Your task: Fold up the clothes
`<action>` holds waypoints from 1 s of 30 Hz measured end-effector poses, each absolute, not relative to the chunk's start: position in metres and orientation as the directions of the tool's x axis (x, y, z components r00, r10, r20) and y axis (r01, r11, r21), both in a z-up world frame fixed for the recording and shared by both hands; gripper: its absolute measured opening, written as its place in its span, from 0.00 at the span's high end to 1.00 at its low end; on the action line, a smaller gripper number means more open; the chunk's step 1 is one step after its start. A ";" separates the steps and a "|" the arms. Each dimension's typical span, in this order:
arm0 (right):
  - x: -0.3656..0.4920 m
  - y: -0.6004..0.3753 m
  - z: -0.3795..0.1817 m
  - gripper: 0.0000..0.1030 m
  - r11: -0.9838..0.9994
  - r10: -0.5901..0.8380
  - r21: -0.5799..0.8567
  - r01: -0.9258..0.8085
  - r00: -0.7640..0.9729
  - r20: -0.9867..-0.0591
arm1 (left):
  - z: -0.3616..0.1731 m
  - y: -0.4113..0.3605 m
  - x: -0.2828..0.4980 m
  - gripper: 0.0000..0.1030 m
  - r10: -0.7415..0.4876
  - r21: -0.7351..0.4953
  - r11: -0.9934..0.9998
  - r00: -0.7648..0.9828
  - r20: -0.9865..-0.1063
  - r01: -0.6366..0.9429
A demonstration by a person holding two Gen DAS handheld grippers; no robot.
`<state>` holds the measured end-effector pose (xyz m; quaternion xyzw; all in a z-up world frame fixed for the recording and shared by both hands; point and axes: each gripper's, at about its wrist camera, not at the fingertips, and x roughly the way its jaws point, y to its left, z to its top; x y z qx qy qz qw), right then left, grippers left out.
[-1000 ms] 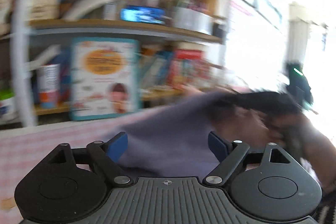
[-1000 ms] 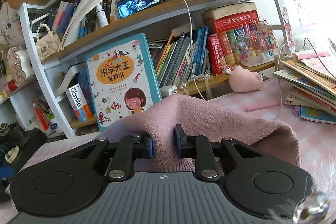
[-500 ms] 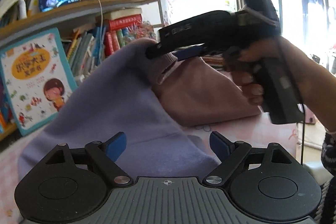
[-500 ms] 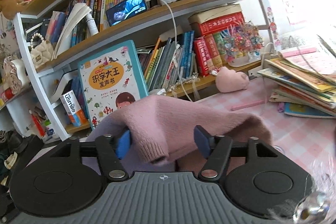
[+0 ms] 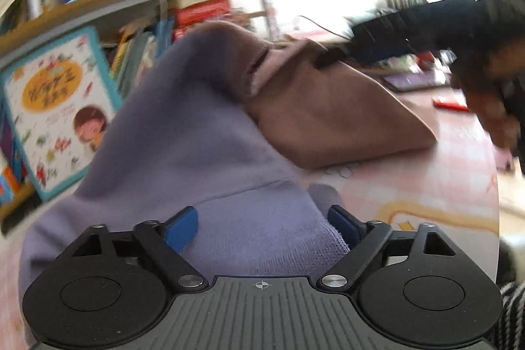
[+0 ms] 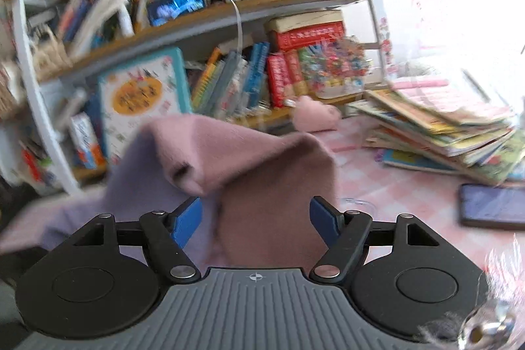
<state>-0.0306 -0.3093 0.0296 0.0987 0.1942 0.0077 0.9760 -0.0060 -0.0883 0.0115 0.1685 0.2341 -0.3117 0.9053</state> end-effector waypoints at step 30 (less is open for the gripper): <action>-0.003 -0.320 -0.013 0.24 0.981 -0.044 0.142 0.135 0.860 -0.508 | 0.030 -0.009 -0.001 0.28 -0.326 0.289 0.827 0.831 -0.450 0.482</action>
